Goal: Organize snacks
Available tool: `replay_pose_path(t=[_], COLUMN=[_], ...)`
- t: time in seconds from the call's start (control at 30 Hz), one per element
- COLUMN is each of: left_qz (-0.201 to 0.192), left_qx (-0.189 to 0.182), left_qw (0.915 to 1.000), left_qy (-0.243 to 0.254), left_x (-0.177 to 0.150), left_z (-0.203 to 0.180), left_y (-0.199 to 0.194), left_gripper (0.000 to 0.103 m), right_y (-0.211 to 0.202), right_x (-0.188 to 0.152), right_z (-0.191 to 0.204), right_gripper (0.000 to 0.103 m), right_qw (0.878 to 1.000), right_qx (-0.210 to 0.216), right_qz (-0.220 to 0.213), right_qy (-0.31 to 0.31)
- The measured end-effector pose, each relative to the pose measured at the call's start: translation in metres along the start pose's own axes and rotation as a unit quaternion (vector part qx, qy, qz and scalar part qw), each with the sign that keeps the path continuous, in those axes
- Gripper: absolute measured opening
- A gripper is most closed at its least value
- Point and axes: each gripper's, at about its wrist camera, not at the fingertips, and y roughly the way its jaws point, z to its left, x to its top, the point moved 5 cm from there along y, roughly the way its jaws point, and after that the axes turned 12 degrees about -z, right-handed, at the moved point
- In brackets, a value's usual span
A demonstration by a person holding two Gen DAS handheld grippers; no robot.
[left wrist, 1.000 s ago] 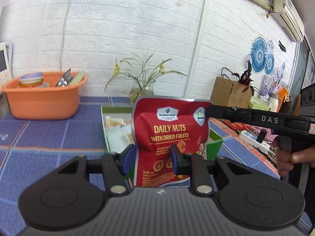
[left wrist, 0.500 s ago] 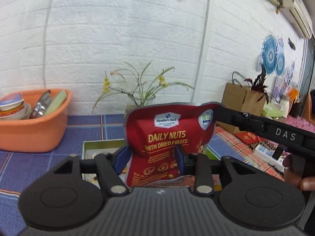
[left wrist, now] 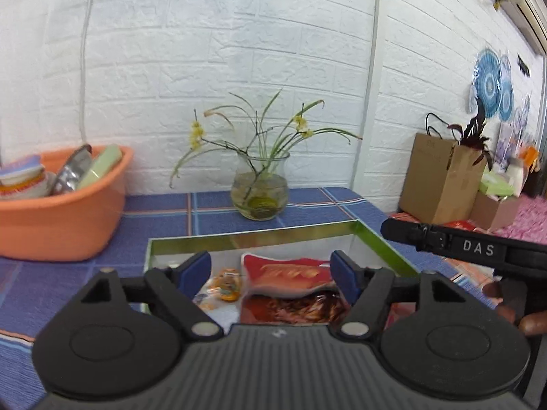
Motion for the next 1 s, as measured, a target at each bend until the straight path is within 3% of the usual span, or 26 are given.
replay_pose_path(t=[0.07, 0.17, 0.27, 0.43, 0.7, 1.0], left_qz=[-0.005, -0.009, -0.002, 0.01, 0.008, 0.004], left_qx=[0.016, 0.044, 0.052, 0.068, 0.096, 0.09], left_qw=[0.9995, 0.997, 0.9962, 0.9967, 0.9952, 0.9959], left_qy=[0.027, 0.064, 0.069, 0.043, 0.02, 0.005], left_x=[-0.003, -0.007, -0.013, -0.024, -0.04, -0.058], left_z=[-0.004, -0.011, -0.015, -0.018, -0.027, -0.037], left_y=[-0.008, -0.021, -0.036, -0.066, -0.132, -0.177], left_gripper=[0.073, 0.074, 0.075, 0.076, 0.076, 0.078], right_y=[-0.003, -0.011, -0.023, -0.05, -0.105, -0.147], right_x=[-0.001, 0.001, 0.001, 0.0, -0.014, -0.036], right_z=[0.003, 0.009, 0.019, 0.04, 0.079, 0.097], right_gripper=[0.085, 0.092, 0.102, 0.103, 0.103, 0.103], right_qw=[1.0, 0.998, 0.994, 0.989, 0.985, 0.991], right_qx=[-0.02, -0.053, -0.08, -0.094, -0.057, -0.048], right_qz=[-0.001, -0.002, -0.006, -0.013, -0.028, -0.024], right_qy=[-0.019, -0.044, -0.077, -0.113, -0.158, -0.12])
